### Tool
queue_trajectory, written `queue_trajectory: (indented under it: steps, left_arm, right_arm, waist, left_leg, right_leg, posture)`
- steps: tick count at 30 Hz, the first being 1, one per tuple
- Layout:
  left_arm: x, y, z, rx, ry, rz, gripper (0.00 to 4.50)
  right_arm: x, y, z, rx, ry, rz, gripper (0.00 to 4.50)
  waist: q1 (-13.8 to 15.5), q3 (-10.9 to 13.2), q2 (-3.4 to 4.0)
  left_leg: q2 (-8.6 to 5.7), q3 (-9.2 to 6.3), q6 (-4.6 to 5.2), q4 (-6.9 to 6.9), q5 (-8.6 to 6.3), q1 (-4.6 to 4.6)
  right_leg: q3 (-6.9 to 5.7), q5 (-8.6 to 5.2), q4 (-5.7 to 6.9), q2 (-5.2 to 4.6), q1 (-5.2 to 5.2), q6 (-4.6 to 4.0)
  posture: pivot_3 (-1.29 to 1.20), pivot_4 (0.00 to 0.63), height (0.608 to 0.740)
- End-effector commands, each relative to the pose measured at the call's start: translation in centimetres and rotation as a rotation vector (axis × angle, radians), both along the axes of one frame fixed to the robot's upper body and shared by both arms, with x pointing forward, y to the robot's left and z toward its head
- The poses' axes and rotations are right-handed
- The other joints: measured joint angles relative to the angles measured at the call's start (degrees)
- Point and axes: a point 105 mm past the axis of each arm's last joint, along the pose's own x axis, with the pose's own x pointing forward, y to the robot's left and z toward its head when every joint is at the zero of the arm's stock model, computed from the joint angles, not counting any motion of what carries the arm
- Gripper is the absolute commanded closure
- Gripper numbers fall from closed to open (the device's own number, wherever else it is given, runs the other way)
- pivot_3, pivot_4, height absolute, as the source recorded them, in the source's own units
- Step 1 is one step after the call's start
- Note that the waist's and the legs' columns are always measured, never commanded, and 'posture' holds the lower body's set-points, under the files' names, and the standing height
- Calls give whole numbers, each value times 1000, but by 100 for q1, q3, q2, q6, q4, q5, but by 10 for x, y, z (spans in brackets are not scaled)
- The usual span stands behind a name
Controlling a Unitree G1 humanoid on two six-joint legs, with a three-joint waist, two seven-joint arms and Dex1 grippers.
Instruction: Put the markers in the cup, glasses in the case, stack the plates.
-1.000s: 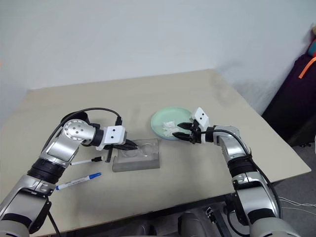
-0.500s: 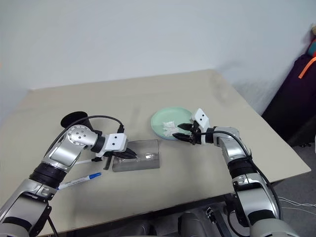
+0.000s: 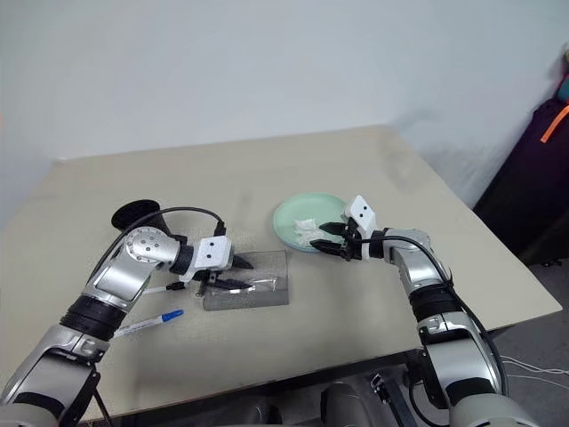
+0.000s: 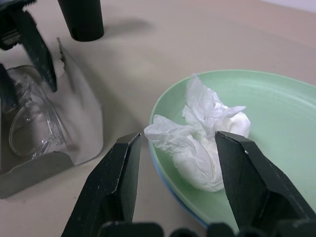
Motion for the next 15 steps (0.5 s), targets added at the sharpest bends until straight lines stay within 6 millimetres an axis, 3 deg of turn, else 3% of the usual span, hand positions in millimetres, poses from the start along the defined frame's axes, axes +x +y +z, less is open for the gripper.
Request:
queue_trajectory:
  steps: [1, 4, 7, 11, 15]
  left_arm:
    - [25, -2, 39, -98, -147, 73, 2685]
    - [37, -3, 55, -155, -225, 109, 3511]
    - [48, 2, 59, -132, -292, 153, 4451]
    - [61, 14, 42, -6, -346, 192, 4451]
    - [60, 22, 18, 115, -346, 164, 4451]
  right_arm:
    - [4, 3, 18, 20, -69, 10, 1918]
    - [4, 4, 19, 24, -73, 13, 1918]
    - [1, 6, 22, 36, -73, 36, 1918]
    - [-18, 11, 39, 107, -55, 161, 1918]
    - [-31, 15, 51, 137, -61, 232, 1918]
  waist:
    - [-2, 0, 0]
    - [-4, 0, 0]
    - [-7, 0, 0]
    - [0, -1, 1]
    - [1, -1, -1]
  left_leg:
    - [0, 0, 0, 1, 0, 0]
    - [0, 0, 0, 2, 0, 1]
    - [0, 3, -1, 2, 0, 1]
    - [0, 0, -1, 1, 0, 1]
    - [-3, -1, 0, 1, 0, 0]
  right_leg:
    - [0, 2, 0, 0, 0, 0]
    - [0, 4, 0, 0, 1, 2]
    - [1, 7, -1, 0, 0, -1]
    - [-1, 8, 0, 1, -2, -1]
    - [-1, 8, -2, 0, 1, 0]
  posture:
    - [0, 0, 740]
    - [0, 0, 740]
    - [0, 0, 740]
    - [0, 0, 740]
    - [0, 0, 740]
